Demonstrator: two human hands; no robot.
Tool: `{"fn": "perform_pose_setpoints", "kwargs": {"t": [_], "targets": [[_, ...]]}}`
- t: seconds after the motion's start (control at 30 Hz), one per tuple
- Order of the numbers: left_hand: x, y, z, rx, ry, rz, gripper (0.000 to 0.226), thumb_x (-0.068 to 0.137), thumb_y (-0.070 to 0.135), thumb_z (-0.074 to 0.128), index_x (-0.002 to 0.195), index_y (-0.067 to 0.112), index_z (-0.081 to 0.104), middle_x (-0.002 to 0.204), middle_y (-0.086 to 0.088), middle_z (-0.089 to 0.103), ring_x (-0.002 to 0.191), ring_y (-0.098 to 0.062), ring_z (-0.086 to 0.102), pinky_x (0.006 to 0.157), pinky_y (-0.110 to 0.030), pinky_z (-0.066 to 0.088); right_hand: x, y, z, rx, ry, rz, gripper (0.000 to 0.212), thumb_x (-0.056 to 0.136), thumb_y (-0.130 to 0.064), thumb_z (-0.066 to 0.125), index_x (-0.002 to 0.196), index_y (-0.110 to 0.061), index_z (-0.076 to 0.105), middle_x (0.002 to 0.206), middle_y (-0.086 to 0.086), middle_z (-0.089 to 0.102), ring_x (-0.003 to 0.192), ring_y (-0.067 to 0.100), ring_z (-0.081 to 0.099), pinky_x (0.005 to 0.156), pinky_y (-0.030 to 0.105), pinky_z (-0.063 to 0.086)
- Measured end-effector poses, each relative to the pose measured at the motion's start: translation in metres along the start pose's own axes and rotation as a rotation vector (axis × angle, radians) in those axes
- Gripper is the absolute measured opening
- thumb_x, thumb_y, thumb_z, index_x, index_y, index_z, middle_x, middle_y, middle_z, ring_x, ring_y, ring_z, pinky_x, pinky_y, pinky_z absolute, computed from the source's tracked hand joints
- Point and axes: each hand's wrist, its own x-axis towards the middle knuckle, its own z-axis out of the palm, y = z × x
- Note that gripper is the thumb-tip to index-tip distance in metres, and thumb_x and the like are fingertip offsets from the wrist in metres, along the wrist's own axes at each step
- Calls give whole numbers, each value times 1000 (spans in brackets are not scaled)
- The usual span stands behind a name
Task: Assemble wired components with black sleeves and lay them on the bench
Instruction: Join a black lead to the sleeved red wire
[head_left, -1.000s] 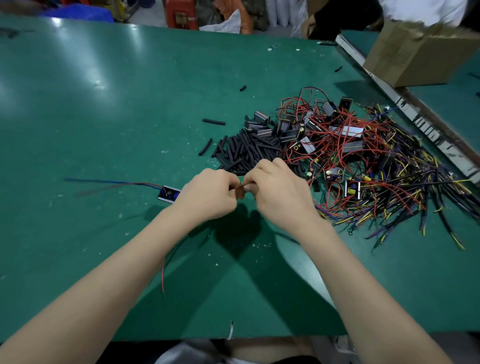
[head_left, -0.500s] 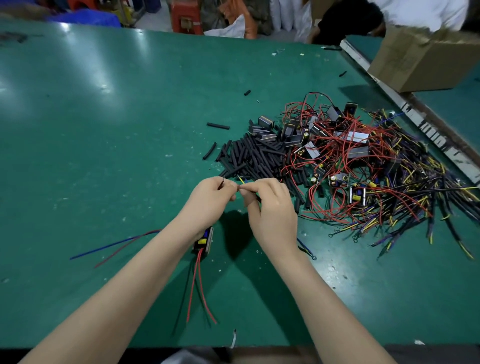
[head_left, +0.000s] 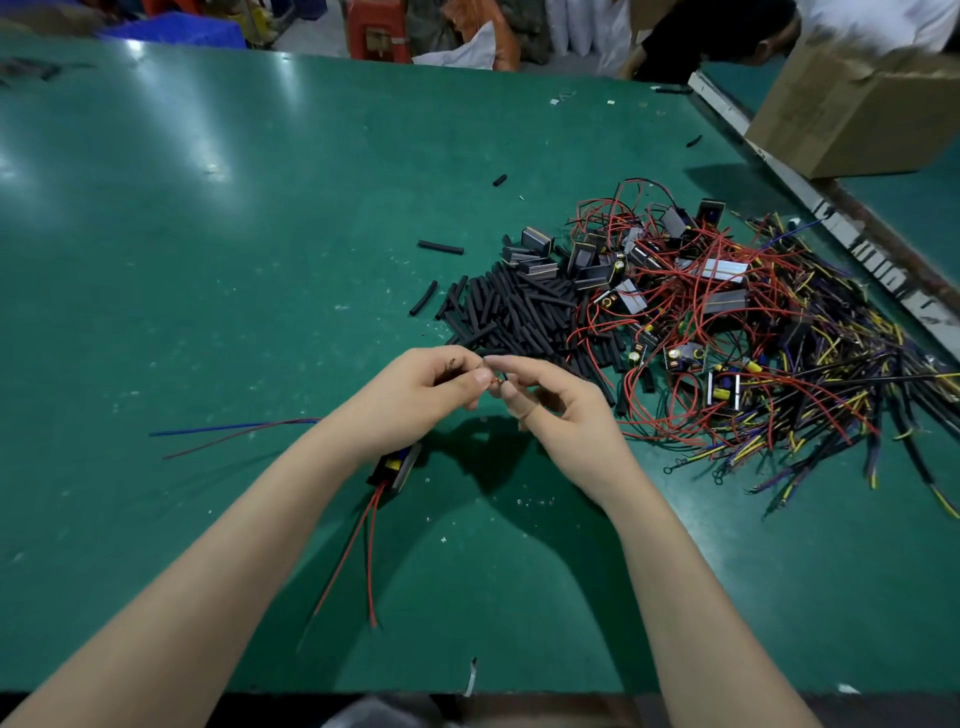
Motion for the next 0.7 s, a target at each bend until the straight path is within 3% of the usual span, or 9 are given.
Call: {"fn": "perform_pose_setpoints", "kwargs": {"t": [0.1, 0.27, 0.3, 0.4, 0.5, 0.6, 0.7], "targets": [[0, 1, -2, 9, -34, -22, 24, 96, 32, 52, 84, 16, 64, 71, 0, 58, 65, -16, 44, 64, -30, 36, 1, 1, -1, 46, 43, -6, 19, 91, -14, 63, 96, -32, 68, 86, -20, 69, 77, -4, 58, 70, 15, 46], [0, 2, 3, 75, 3, -35, 20, 96, 32, 51, 87, 21, 65, 80, -9, 67, 67, -30, 52, 67, -40, 47, 1, 6, 2, 51, 73, 91, 11, 91, -22, 63, 89, -32, 66, 83, -18, 69, 77, -1, 59, 76, 26, 49], [0, 1, 4, 96, 16, -31, 19, 96, 32, 51, 86, 23, 65, 79, -5, 68, 65, -28, 52, 64, -38, 47, 1, 6, 2, 53, 68, 113, 10, 92, -22, 62, 89, -32, 65, 83, -17, 69, 76, -1, 58, 76, 26, 49], [-1, 2, 7, 155, 97, -2, 17, 94, 31, 54, 81, 30, 63, 70, 4, 67, 49, -3, 42, 51, -18, 37, 1, 6, 4, 0, 56, 148, 11, 94, -23, 58, 89, -32, 60, 84, -14, 64, 76, -2, 55, 77, 24, 47], [0, 2, 13, 187, 157, -9, 21, 93, 35, 56, 81, 23, 67, 69, 1, 67, 48, -3, 41, 48, -15, 33, -1, 4, 8, -128, 70, 99, 13, 96, -19, 55, 88, -29, 56, 80, -15, 58, 71, -5, 50, 72, 16, 41], [1, 2, 18, 110, 202, -37, 20, 93, 31, 57, 75, 25, 65, 58, 15, 61, 45, 4, 43, 46, -10, 32, -3, 2, 8, -277, 176, -58, 6, 94, -11, 58, 91, -15, 63, 85, -8, 57, 79, -6, 50, 75, 10, 38], [1, 2, 22, 88, 220, -34, 19, 93, 27, 56, 75, 29, 61, 61, 14, 60, 48, 4, 45, 48, -10, 32, -3, 1, 7, -332, 238, -133, 6, 90, -6, 63, 92, -8, 68, 88, -3, 60, 86, 8, 56, 79, 18, 42]]}}
